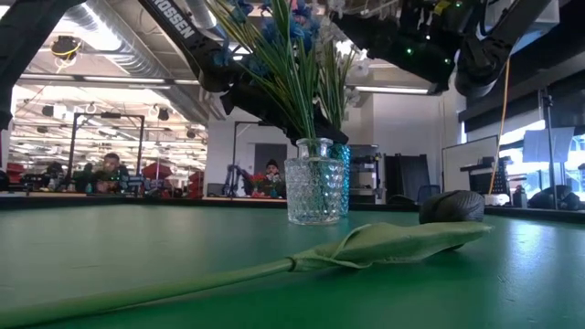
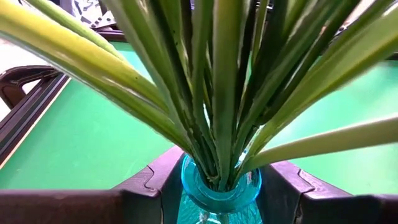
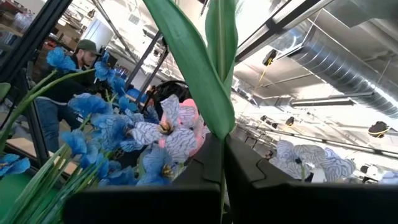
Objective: Sort flowers into vase by color
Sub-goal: Put the pink flowers into the blue transparent vase
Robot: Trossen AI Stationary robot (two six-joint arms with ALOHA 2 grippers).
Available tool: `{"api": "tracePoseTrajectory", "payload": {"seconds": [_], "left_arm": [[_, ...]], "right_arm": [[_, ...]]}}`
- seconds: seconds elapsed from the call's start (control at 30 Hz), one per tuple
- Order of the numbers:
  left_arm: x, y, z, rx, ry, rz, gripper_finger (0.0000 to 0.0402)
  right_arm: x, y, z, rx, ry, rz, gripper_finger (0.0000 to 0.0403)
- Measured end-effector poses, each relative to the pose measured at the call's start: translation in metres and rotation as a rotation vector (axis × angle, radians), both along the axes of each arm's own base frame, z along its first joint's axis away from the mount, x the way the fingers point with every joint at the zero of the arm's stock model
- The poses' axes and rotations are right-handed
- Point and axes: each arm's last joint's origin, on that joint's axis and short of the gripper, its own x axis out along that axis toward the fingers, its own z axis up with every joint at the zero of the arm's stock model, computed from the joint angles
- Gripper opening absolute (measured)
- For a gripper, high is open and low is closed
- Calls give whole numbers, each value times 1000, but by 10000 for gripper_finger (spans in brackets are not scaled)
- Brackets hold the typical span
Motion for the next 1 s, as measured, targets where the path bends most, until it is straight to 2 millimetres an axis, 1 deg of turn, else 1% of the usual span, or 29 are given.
{"api": "tracePoseTrajectory", "payload": {"seconds": [0.1, 0.3, 0.47, 0.57, 0.7, 0.87, 1.0], "left_arm": [[0, 0, 0, 0, 0, -1, 154], [2, -4, 0, 4, -7, -12, 155], [3, -6, 0, 5, -9, -21, 157], [2, -5, 0, 11, 0, 5, 160], [2, -5, -1, 21, 18, 41, 177], [1, -3, -1, 25, 34, 88, 209], [-3, -3, 5, 39, 56, 127, 232]], "right_arm": [[1, 0, -2, 3, 5, 1, 0], [7, -3, -14, 34, 8, 16, 0], [9, -4, -18, 44, -14, 24, 0], [9, -4, -18, 47, -17, 18, 0], [9, -4, -18, 51, -18, 11, 0], [9, -5, -18, 57, -16, 3, 0], [9, -5, -18, 58, -16, 2, 0]]}}
